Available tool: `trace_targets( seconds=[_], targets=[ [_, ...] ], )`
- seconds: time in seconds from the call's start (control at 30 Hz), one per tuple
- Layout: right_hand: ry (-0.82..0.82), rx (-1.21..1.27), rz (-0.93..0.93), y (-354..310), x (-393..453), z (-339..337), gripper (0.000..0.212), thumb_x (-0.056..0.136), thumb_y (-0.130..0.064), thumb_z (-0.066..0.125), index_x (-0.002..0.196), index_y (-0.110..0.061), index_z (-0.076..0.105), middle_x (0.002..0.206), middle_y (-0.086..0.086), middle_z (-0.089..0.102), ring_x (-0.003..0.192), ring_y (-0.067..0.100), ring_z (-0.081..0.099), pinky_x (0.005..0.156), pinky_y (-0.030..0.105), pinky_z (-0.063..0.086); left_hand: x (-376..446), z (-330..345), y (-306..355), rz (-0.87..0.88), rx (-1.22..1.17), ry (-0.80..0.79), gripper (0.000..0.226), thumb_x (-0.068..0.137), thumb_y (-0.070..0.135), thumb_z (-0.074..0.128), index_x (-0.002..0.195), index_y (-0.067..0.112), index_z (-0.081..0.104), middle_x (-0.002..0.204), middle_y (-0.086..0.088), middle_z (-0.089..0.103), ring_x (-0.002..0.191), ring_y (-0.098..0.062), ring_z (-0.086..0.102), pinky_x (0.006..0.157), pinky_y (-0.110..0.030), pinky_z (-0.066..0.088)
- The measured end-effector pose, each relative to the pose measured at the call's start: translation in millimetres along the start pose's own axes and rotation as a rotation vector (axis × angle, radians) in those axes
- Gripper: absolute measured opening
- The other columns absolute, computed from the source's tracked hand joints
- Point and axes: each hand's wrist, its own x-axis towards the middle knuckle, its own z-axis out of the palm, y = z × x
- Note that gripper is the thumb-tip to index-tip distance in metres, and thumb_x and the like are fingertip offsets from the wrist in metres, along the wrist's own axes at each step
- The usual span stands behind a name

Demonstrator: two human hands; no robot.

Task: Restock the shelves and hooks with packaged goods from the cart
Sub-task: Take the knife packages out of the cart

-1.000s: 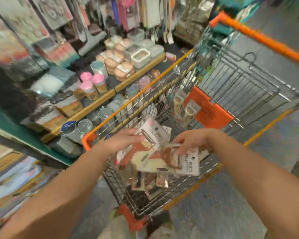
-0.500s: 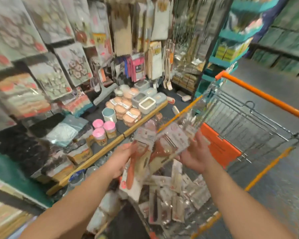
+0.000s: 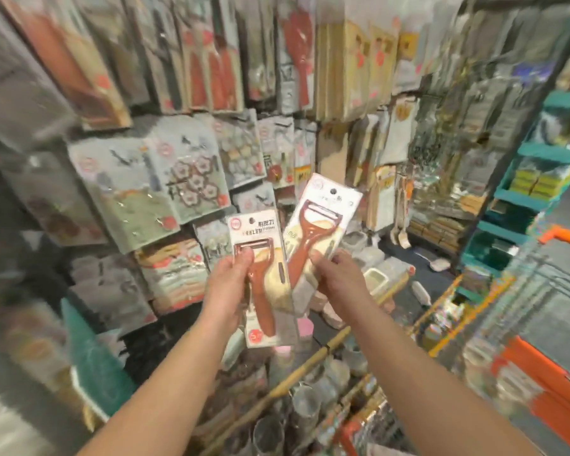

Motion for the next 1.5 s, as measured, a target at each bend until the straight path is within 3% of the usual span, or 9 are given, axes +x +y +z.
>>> trace_targets(
  seconds=[0.23,0.3,0.5,0.7,0.87,1.0,1.13,1.3,1.5],
  targets=[
    [-0.122,0.029,0.008,-45,59,61,0.013,0.096,-0.020,0.061,0.089,-0.015,0.070,0.082,-0.003,0.076,0.083,0.018,0.071,0.088,0.040,0.052,37,-45,53,0.090,-0.043,0.273,0.050,0.067,0.064,0.063,0.096,0.023,0.068,0.102,-0.006,0.073,0.096,-0.030,0.069,0.087,-0.050,0.053],
    [-0.185,0.048,0.031,-61,77,75,0.018,0.098,-0.023,0.057,0.100,-0.010,0.070,0.095,0.008,0.076,0.095,0.029,0.071,0.094,0.048,0.053,46,-50,73,0.117,-0.091,0.301,0.035,0.083,0.054,0.063,0.101,0.024,0.066,0.106,-0.006,0.072,0.096,-0.028,0.069,0.090,-0.055,0.053],
    [-0.328,-0.137,-0.085,-111,123,116,0.019,0.099,-0.036,0.054,0.110,-0.023,0.061,0.108,-0.006,0.070,0.099,0.013,0.065,0.103,0.037,0.045,65,-56,129,0.264,-0.088,0.287,0.018,0.101,0.028,0.052,0.112,0.017,0.061,0.101,-0.002,0.072,0.090,-0.018,0.068,0.068,-0.033,0.051],
    [-0.342,-0.174,-0.139,-122,175,131,0.078,0.067,-0.072,0.064,0.125,-0.021,0.061,0.126,0.000,0.066,0.118,0.024,0.061,0.103,0.051,0.046,88,-59,174,0.323,-0.027,0.318,0.023,0.098,0.033,0.056,0.115,0.020,0.063,0.104,-0.004,0.074,0.091,-0.027,0.068,0.064,-0.036,0.051],
    [-0.249,-0.207,-0.174,-162,183,123,0.019,0.099,-0.035,0.053,0.099,-0.022,0.066,0.108,-0.001,0.071,0.107,0.019,0.064,0.101,0.044,0.047,105,-52,206,0.353,-0.008,0.359,0.020,0.094,0.031,0.063,0.110,0.020,0.066,0.102,-0.001,0.075,0.100,-0.024,0.069,0.093,-0.050,0.052],
    [-0.272,-0.252,-0.240,-182,191,123,0.024,0.101,-0.035,0.050,0.102,-0.020,0.069,0.103,-0.001,0.074,0.101,0.018,0.067,0.097,0.043,0.050,112,-52,219,0.369,0.012,0.395,0.035,0.086,0.039,0.069,0.114,0.019,0.064,0.105,-0.005,0.074,0.098,-0.027,0.069,0.091,-0.052,0.053],
    [-0.321,-0.321,-0.285,-192,189,136,0.023,0.102,-0.031,0.048,0.102,-0.020,0.068,0.104,-0.003,0.072,0.095,0.011,0.065,0.076,0.025,0.048,103,-60,220,0.466,0.104,0.488,0.021,0.094,0.030,0.062,0.108,0.015,0.066,0.100,-0.001,0.073,0.088,-0.014,0.067,0.069,-0.028,0.046],
    [-0.393,-0.304,-0.335,-217,181,175,0.016,0.103,-0.028,0.046,0.105,-0.020,0.059,0.095,-0.016,0.061,0.087,-0.003,0.055,0.069,0.014,0.040,91,-75,226,0.548,0.086,0.578,0.023,0.094,0.031,0.062,0.111,0.016,0.066,0.104,-0.001,0.073,0.095,-0.018,0.067,0.076,-0.032,0.047],
    [-0.472,-0.260,-0.404,-244,178,223,0.048,0.101,-0.037,0.048,0.138,-0.007,0.052,0.135,0.000,0.057,0.128,0.021,0.051,0.110,0.038,0.037,81,-82,251,0.608,0.062,0.607,0.021,0.095,0.031,0.060,0.114,0.021,0.064,0.107,0.003,0.071,0.100,-0.018,0.067,0.090,-0.041,0.052]
  ],
)
